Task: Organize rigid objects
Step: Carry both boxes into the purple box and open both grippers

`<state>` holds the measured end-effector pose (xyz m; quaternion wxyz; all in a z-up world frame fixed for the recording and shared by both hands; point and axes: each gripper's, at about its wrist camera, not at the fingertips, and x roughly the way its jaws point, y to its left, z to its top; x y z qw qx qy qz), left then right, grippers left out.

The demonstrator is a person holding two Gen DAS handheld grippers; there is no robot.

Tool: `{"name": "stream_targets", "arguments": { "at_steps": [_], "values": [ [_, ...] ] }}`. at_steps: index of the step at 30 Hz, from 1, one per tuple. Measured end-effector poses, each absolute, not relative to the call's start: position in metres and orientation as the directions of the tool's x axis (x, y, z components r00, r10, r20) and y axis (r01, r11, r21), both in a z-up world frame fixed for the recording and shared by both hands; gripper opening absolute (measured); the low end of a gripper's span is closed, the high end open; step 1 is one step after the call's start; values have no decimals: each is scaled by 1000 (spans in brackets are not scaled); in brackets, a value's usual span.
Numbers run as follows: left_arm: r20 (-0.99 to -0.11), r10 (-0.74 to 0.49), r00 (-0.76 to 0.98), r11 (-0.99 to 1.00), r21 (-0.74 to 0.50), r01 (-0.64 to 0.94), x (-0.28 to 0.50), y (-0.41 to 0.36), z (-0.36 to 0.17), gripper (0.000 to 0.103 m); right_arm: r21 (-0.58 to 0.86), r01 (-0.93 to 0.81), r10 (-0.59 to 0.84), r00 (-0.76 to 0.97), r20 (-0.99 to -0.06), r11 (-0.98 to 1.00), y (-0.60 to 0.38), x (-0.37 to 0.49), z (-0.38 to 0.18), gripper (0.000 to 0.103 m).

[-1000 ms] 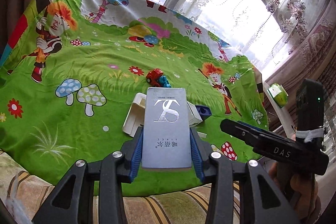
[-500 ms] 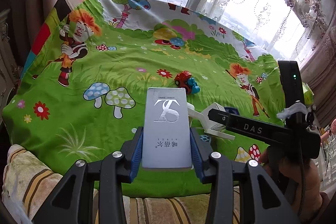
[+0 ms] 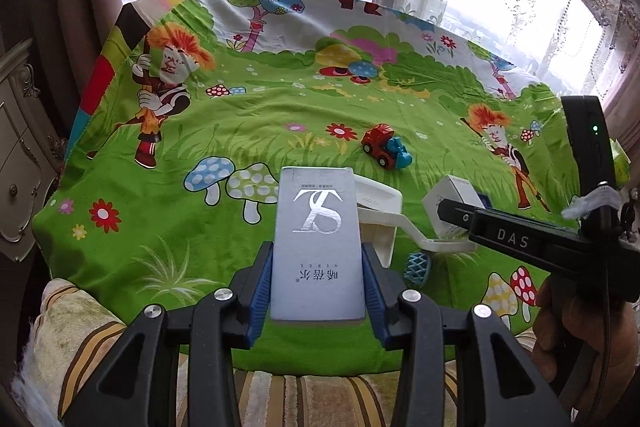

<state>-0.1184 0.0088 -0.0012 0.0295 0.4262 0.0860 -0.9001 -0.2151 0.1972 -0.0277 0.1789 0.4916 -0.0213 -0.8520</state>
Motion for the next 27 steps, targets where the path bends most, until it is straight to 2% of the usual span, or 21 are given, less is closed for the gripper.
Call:
{"name": "stream_targets", "arguments": {
  "at_steps": [8,20,27],
  "values": [
    [-757,-13,-653,-994,-63,93,-112,25,11,42,147,261,-270,-536,-800,-954,215,-184,-1,45],
    [-755,104,-647,-994,-55,-96,-98,89,26,42,76,153,-157,-626,-764,-985,275,-125,28,45],
    [-753,217,-621,-967,-77,-243,-90,134,33,42,2,85,-57,-658,-751,-996,312,-91,40,45]
  ]
}}
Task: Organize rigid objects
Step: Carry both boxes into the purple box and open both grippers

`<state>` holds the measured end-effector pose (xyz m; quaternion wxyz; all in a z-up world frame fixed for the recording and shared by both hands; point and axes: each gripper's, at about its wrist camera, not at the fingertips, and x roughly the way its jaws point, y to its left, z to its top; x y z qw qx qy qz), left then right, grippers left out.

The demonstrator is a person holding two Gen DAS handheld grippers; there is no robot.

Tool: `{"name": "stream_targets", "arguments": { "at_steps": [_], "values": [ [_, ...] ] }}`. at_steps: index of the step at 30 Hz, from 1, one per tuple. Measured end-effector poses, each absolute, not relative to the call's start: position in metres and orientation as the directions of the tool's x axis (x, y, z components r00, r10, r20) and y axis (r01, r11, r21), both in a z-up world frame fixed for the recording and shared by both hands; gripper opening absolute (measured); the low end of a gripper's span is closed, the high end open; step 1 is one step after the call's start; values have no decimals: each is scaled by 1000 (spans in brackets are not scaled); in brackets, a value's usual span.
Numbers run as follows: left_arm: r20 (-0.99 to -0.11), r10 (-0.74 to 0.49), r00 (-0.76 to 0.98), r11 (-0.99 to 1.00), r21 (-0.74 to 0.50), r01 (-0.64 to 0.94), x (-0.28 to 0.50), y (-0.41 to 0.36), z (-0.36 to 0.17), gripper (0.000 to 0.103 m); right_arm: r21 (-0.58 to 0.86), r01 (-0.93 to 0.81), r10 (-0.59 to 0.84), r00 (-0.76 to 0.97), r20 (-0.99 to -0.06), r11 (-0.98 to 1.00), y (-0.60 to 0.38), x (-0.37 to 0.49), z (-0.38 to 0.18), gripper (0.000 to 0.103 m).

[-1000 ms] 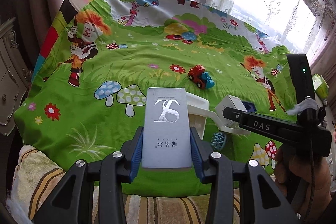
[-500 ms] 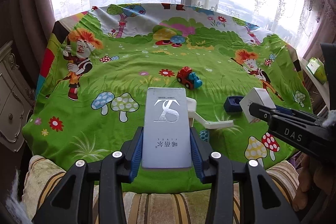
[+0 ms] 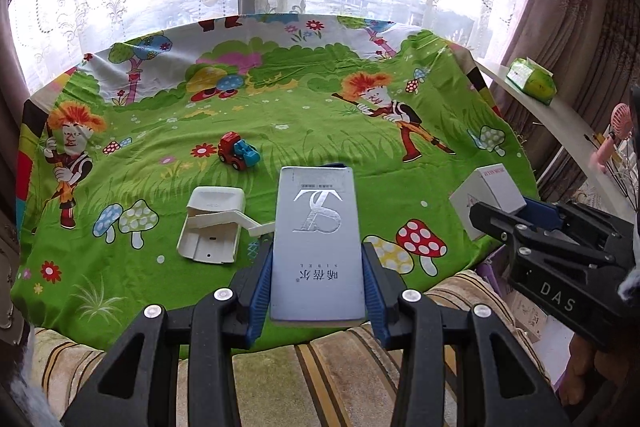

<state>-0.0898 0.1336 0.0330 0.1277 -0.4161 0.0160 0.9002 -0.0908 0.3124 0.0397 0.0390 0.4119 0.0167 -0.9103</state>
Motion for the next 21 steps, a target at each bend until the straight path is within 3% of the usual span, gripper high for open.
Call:
{"name": "stream_targets", "arguments": {
  "at_steps": [7,21],
  "values": [
    [-766,314,-561,-921,-102,-376,-81,183,33,42,-81,-31,81,-672,-737,-996,357,-59,45,45],
    [-780,461,-423,-771,-116,-626,-51,286,34,42,-69,-244,214,-641,-737,-967,466,-11,46,45]
  ]
}}
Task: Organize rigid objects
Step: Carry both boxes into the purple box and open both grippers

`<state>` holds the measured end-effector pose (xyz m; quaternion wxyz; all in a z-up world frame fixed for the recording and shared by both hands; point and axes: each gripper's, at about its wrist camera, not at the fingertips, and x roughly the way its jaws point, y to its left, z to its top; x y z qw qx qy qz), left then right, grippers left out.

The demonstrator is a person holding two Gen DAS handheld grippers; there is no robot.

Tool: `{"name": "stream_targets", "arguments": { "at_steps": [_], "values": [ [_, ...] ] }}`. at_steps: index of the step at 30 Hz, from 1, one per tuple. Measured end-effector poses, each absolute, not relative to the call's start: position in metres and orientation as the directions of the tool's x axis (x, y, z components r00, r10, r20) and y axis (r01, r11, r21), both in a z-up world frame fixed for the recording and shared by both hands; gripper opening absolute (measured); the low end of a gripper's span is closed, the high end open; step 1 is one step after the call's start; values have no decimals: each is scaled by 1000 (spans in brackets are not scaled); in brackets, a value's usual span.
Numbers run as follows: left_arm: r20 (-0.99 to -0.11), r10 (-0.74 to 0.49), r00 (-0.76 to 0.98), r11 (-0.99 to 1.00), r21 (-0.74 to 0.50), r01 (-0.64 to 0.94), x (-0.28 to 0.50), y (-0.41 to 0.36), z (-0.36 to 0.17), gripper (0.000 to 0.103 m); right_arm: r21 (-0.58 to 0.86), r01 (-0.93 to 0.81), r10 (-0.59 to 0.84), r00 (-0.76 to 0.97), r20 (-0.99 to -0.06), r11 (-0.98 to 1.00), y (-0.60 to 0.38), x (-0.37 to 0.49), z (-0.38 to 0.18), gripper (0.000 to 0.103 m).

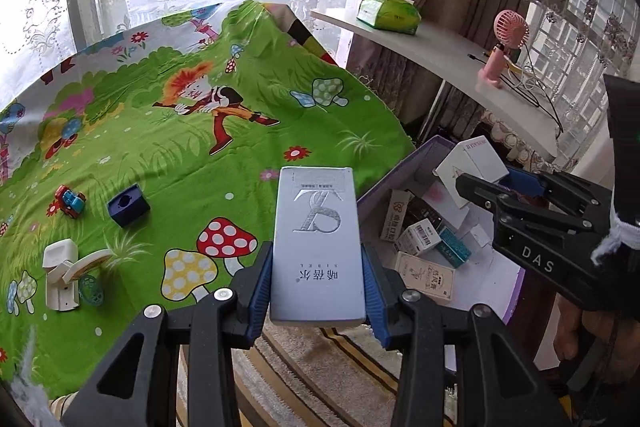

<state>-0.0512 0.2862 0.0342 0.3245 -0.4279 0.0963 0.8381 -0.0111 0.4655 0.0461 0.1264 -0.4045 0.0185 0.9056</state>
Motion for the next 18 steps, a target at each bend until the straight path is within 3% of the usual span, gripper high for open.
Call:
{"name": "stream_targets", "arguments": {
  "at_steps": [9,11,13,18],
  "values": [
    [-773,542,-329,-666,-157,-729,-33,326,33,44,-57,-319,254,-621,-742,-946,502,3,38,46],
    [-776,540,-326,-658,-149,-738,-31,330,32,52,-51,-326,254,-620,-742,-944,504,3,38,50],
    [-776,533,-337,-665,-138,-734,-32,328,31,60,-40,-320,243,-623,-744,-946,503,2,37,63],
    [-776,498,-387,-713,-113,-692,-48,307,33,60,-30,-287,210,-621,-755,-957,492,-4,33,68]
  ]
}}
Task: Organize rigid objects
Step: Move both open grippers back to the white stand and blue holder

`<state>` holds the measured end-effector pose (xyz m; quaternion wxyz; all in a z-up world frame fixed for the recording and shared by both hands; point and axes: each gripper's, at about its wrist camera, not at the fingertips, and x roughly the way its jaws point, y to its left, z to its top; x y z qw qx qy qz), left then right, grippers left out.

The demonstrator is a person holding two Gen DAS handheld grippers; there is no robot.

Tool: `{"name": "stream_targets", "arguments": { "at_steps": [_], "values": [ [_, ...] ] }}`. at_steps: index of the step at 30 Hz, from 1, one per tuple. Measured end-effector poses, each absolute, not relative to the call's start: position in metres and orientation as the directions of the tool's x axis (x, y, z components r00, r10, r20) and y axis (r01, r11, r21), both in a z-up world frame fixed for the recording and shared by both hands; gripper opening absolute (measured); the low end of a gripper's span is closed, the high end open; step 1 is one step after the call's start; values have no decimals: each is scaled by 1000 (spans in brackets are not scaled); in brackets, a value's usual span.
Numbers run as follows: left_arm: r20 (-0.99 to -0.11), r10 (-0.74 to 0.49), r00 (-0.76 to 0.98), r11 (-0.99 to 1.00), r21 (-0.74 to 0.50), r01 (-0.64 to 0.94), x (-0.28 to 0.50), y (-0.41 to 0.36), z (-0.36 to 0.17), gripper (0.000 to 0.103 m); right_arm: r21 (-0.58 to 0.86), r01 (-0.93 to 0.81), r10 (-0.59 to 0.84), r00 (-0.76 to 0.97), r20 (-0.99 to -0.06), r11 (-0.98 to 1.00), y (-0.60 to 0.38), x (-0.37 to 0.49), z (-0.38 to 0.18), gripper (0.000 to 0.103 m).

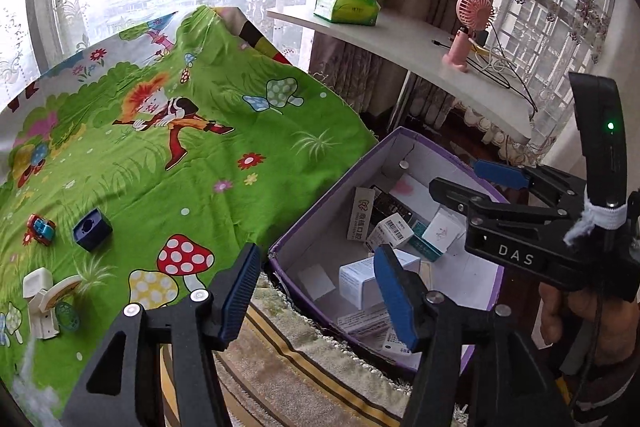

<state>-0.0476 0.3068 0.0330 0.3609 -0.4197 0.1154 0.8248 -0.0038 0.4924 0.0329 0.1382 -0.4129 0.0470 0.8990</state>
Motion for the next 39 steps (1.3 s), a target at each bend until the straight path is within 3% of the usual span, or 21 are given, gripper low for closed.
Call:
{"name": "stream_targets", "arguments": {
  "at_steps": [10,22,39],
  "values": [
    [-800,330,-502,-873,-57,-484,-106,223,26,60,-20,-229,161,-621,-767,-973,469,-21,32,70],
    [-869,266,-418,-959,-196,-202,-165,91,-11,56,5,-114,67,-622,-780,-993,421,-65,31,71],
    [-915,252,-314,-959,-193,-206,-195,98,-51,41,33,124,-102,-598,-795,-992,314,-157,20,71]
  ]
}}
